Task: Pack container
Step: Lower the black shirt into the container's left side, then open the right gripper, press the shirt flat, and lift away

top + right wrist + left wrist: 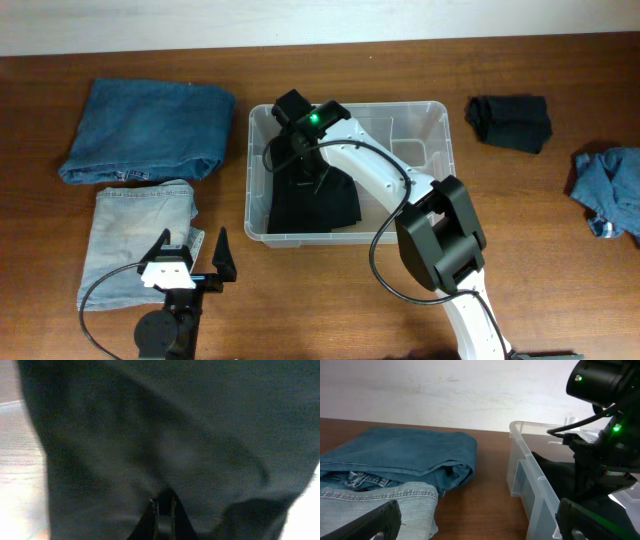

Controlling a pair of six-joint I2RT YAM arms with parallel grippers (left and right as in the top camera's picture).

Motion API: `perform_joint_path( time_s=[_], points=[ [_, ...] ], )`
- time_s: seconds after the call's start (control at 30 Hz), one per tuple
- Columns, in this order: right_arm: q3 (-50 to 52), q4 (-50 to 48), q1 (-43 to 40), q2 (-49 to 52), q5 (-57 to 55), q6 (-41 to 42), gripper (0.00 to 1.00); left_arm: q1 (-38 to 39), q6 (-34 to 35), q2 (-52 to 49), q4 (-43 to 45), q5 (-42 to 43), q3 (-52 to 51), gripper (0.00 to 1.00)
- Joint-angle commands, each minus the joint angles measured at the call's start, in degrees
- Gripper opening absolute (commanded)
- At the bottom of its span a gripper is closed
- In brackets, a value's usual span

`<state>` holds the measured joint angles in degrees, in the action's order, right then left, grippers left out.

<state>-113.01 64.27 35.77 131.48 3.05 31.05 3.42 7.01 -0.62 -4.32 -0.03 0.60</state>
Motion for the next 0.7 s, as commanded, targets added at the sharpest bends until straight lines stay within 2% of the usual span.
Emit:
perform_joint_path(
  time_s=[0.0,0.67],
  points=[
    [0.4,-1.1,1.8,0.2,3.2,-0.4,0.04,-0.2,-0.9,0.2,-0.5,0.0,-0.1,1.00],
    [1.5,-5.1,4.1,0.2,4.5,1.4,0.04,-0.2,-0.9,0.2,-0.5,0.0,-0.1,0.99]
  ],
)
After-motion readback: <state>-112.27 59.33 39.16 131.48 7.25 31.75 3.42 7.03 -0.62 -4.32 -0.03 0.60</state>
